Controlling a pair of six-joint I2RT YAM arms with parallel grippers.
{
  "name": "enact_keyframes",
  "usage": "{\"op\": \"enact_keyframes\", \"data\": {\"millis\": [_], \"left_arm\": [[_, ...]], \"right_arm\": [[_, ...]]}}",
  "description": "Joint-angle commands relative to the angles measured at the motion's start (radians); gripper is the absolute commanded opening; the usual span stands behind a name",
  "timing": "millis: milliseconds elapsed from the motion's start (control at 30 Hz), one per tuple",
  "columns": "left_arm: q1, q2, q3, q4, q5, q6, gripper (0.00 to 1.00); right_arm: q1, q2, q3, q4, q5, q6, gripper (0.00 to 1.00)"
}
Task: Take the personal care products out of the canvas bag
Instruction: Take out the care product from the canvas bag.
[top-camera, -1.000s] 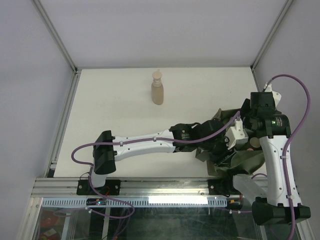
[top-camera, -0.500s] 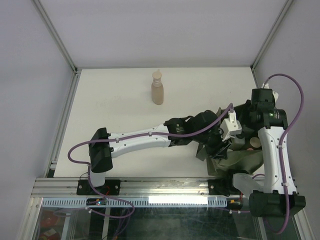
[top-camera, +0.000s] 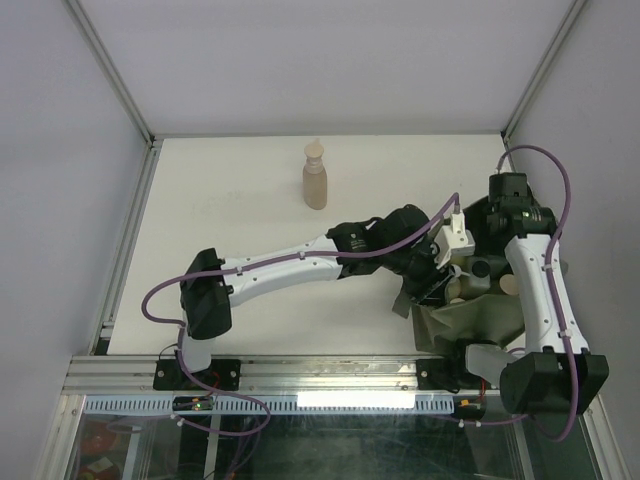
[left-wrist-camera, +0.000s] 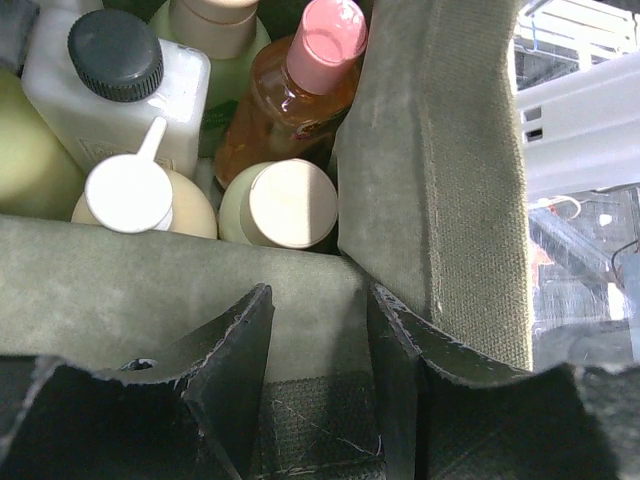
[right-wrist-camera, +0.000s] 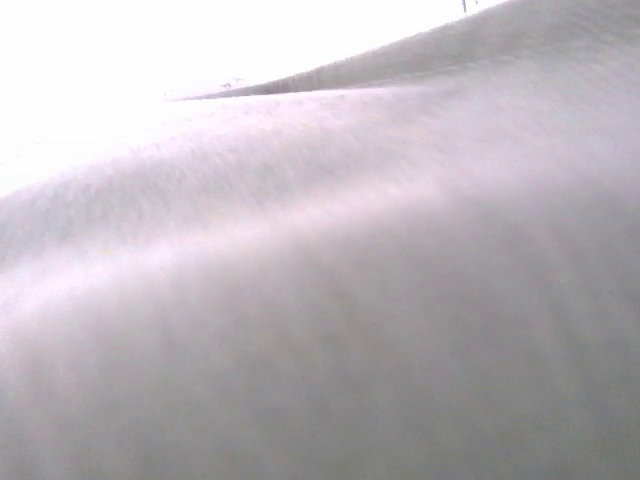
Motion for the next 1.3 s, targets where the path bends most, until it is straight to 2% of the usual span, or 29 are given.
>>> {"op": "enact_keyframes", "data": {"millis": [0, 367, 633, 733, 933, 1067, 1267], "left_arm": [[0.008, 0.041, 0.081, -0.078, 0.060, 0.060, 0.43], [0.009, 0.076, 0.132, -0.124, 0.071, 0.086, 0.43], [0.010, 0.083, 0.162, -0.124, 0.057, 0.086, 0.43], [0.010, 0.087, 0.170, -0.124, 0.052, 0.088, 0.44], [0.010, 0.096, 0.182, -0.130, 0.048, 0.082, 0.44], [0.010, 0.114, 0.203, -0.130, 0.057, 0.065, 0.44], [0.008, 0.128, 0.213, -0.129, 0.064, 0.031, 0.44]], "right_arm": [[0.008, 0.001, -0.050, 0.067, -0.043, -0.104, 0.71], [-0.003, 0.126, -0.109, 0.153, -0.193, -0.144, 0.69], [-0.007, 0.179, -0.121, 0.179, -0.188, -0.167, 0.69], [-0.007, 0.185, -0.115, 0.177, -0.218, -0.164, 0.57], [-0.008, 0.106, -0.115, 0.173, -0.200, -0.196, 0.19], [0.015, 0.062, -0.078, 0.173, -0.189, -0.234, 0.02], [0.029, 0.013, -0.020, 0.198, -0.149, -0.153, 0.00]]}}
